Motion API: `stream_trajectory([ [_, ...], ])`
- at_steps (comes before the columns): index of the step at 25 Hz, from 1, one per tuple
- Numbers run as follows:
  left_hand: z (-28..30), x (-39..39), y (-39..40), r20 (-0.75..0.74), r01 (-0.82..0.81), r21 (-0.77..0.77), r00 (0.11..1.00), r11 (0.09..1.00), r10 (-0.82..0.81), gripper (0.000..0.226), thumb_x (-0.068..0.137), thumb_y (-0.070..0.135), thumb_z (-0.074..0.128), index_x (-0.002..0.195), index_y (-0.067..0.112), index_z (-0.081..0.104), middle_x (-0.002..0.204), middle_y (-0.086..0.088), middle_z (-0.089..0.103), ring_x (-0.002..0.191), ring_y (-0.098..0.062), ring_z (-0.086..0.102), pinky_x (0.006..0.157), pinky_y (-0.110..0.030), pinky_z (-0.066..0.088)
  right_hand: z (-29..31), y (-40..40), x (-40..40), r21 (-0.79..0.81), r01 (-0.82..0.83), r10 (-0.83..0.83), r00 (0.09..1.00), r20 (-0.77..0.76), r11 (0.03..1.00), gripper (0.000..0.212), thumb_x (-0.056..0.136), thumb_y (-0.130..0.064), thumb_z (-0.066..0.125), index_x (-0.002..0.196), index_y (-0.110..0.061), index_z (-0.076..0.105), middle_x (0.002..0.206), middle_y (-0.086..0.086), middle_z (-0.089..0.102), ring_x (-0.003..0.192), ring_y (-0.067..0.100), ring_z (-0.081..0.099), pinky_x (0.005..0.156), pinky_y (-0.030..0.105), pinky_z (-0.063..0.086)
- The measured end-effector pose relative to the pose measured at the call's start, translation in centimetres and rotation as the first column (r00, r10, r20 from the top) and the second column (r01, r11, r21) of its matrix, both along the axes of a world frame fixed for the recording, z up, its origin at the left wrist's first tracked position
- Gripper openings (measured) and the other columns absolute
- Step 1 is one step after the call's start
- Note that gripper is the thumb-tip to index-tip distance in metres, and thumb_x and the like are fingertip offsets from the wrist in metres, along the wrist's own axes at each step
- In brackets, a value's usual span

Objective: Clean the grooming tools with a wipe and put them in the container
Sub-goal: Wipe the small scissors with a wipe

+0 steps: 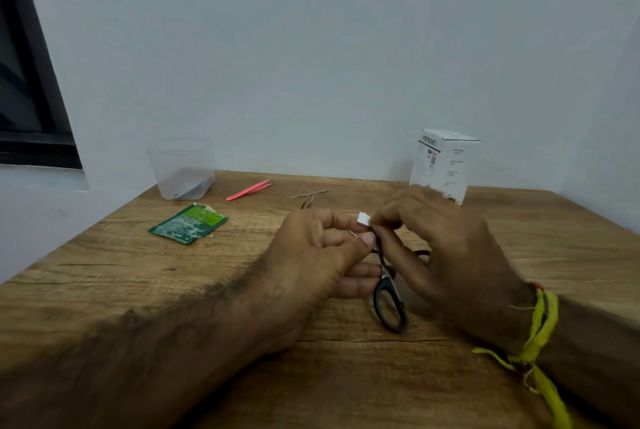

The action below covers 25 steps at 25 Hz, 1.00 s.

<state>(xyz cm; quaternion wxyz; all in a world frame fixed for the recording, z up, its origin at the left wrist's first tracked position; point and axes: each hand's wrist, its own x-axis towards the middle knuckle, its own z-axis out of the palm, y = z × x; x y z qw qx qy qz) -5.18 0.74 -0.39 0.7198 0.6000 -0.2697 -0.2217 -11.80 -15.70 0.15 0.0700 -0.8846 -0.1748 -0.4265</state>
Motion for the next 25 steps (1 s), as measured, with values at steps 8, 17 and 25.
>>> stream_trajectory([
  [8,-0.50,0.18,-0.17,0.054,-0.032,-0.023,0.998,0.999,0.033,0.011,0.093,0.002,0.066,0.104,0.003,0.063,0.086,-0.016,0.078,0.082,-0.027,0.078,0.068,-0.033,0.064,-0.09,-0.06,0.24,0.004,-0.008,0.008,0.998,-0.067,1.000,0.007,0.093,-0.010,0.062,0.097,-0.008,0.067,0.093,0.002,0.063,0.081,0.020,0.058,0.069,0.040,0.051],
  [17,-0.59,0.13,-0.27,0.098,-0.029,-0.049,0.995,0.998,0.034,0.009,0.093,0.003,0.066,0.103,0.003,0.066,0.083,-0.013,0.078,0.078,-0.021,0.078,0.064,-0.026,0.060,-0.03,-0.08,0.44,0.072,-0.063,0.063,0.998,0.005,0.995,0.007,0.092,-0.004,0.062,0.095,-0.004,0.068,0.090,0.004,0.064,0.081,0.020,0.060,0.070,0.039,0.051],
  [25,-0.28,-0.01,-0.29,0.041,-0.004,-0.048,0.999,0.999,0.006,0.012,0.095,0.003,0.064,0.107,0.005,0.063,0.086,-0.013,0.079,0.081,-0.024,0.078,0.063,-0.026,0.061,0.10,-0.42,-0.03,0.104,-0.050,0.038,0.993,0.116,0.993,0.006,0.090,-0.001,0.066,0.095,-0.003,0.069,0.087,0.004,0.064,0.081,0.016,0.059,0.072,0.032,0.049],
])
